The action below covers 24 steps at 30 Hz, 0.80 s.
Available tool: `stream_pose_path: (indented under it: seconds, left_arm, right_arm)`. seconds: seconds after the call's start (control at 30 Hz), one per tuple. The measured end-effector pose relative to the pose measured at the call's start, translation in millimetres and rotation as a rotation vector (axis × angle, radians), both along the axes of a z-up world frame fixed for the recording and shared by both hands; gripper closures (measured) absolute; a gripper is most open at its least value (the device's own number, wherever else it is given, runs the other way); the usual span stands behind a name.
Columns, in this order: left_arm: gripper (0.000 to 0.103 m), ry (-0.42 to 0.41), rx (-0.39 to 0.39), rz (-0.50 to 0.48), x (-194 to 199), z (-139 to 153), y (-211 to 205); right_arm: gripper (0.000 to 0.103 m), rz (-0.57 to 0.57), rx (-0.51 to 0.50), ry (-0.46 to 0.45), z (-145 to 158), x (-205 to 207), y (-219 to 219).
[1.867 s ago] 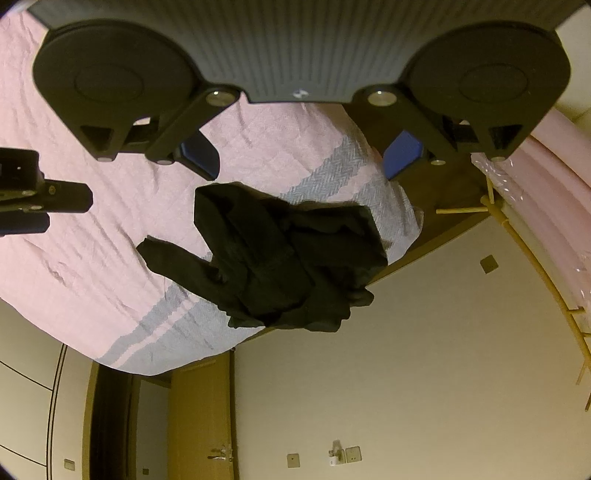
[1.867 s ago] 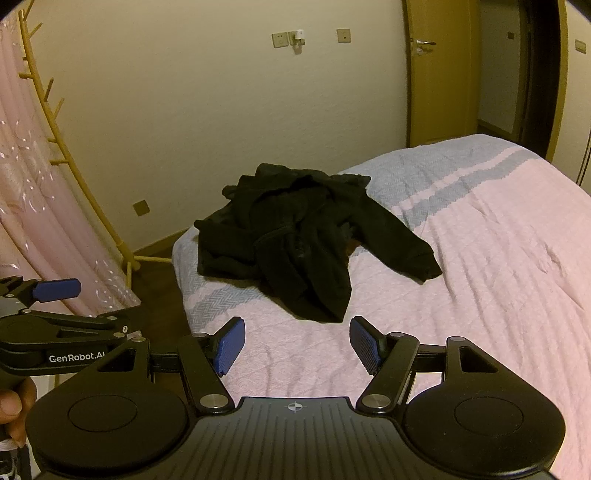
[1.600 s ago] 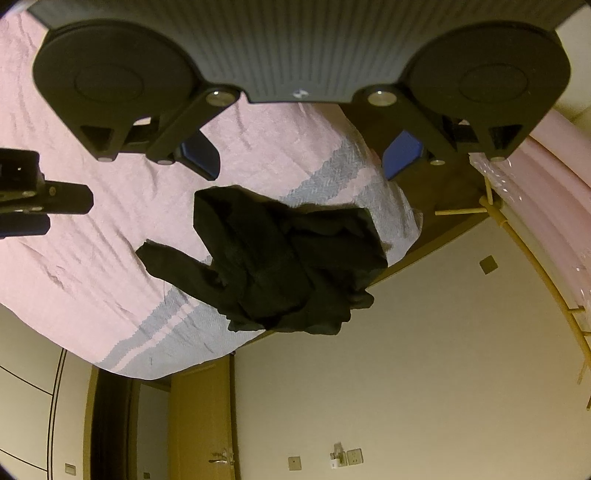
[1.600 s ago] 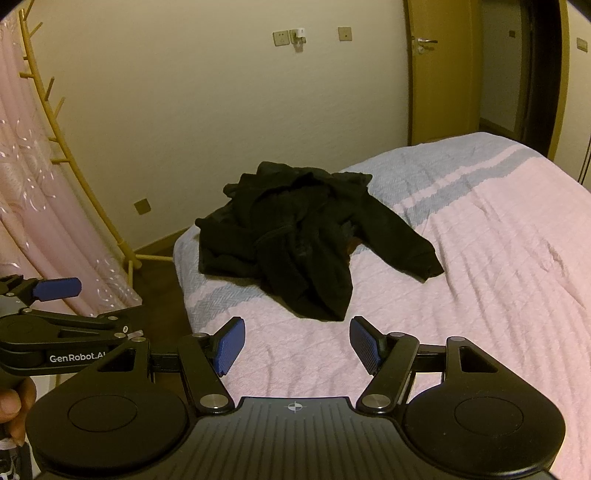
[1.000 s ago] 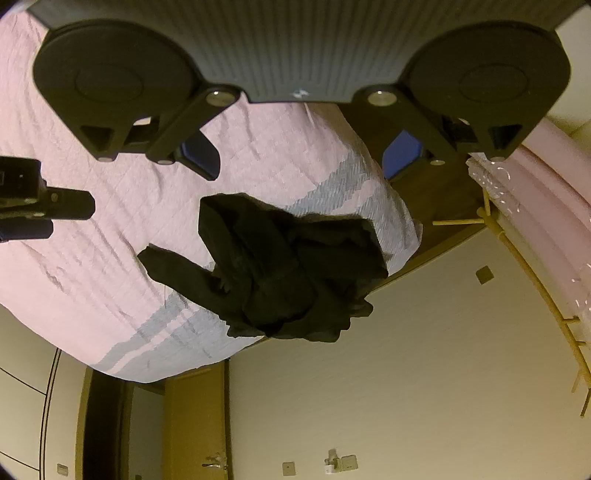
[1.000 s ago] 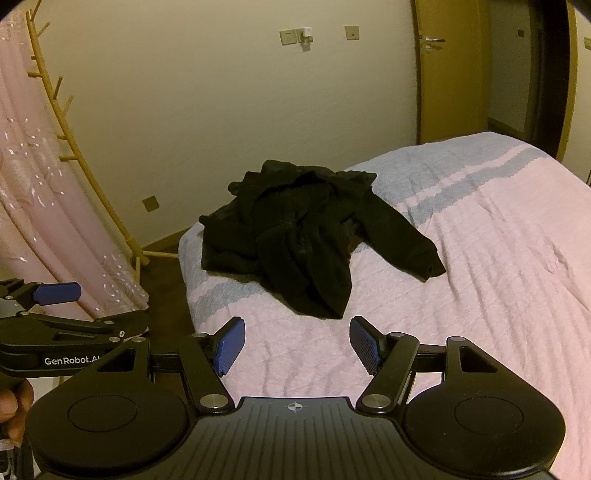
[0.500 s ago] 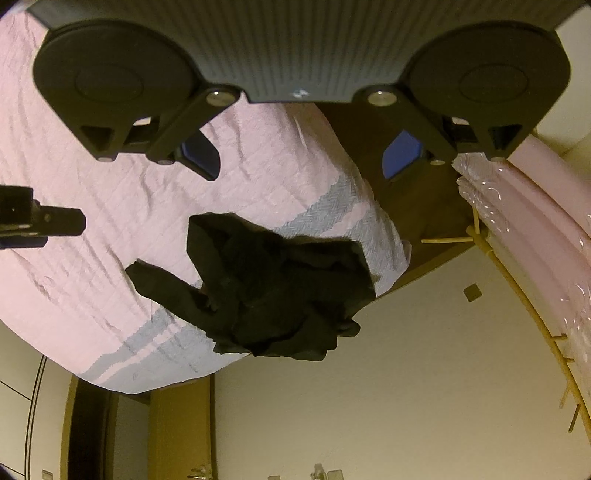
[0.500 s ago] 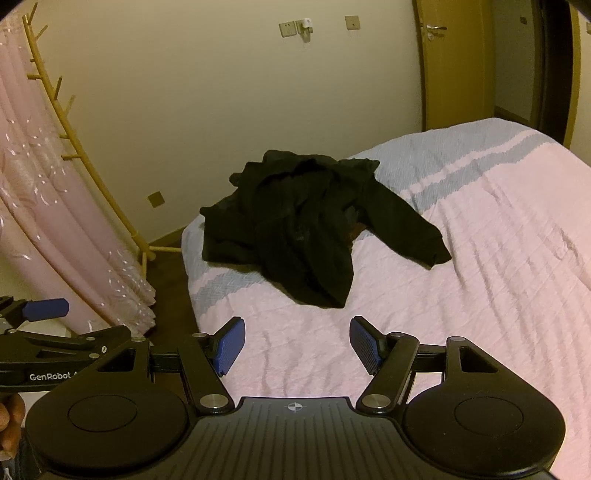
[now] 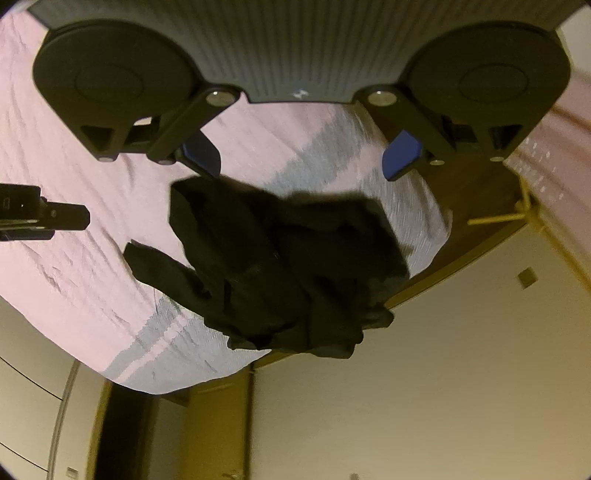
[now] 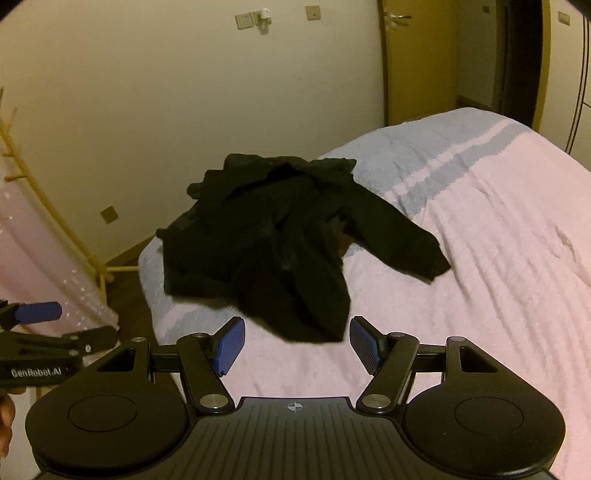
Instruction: Fold clothes
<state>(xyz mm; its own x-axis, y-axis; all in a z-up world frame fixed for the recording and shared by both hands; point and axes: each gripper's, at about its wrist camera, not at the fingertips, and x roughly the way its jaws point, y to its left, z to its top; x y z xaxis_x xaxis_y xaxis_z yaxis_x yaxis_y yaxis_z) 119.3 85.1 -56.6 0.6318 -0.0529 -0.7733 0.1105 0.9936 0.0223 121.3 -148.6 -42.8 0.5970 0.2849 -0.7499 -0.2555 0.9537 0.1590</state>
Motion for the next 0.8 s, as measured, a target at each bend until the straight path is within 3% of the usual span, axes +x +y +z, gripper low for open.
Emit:
stream_pose_path:
  seconds: [0.3, 0.57, 0.63, 0.7, 0.8]
  left_arm:
    - [0.01, 0.046, -0.024, -0.181, 90, -17, 54]
    - [0.01, 0.046, 0.076, -0.198, 122, -23, 57]
    - [0.009, 0.039, 0.097, -0.2, 124, -22, 59]
    - [0.009, 0.02, 0.105, -0.22, 126, -24, 60]
    - [0.009, 0.032, 0.156, -0.269, 138, -34, 59]
  right_arm:
    - [0.037, -0.092, -0.043, 0.051, -13, 55, 40]
    - [0.037, -0.049, -0.074, 0.046, -22, 80, 44]
    - [0.032, -0.033, -0.058, 0.043, -28, 93, 44]
    - [0.02, -0.01, -0.055, 0.029, -32, 106, 48]
    - [0.019, 0.029, -0.065, 0.029, -37, 122, 58]
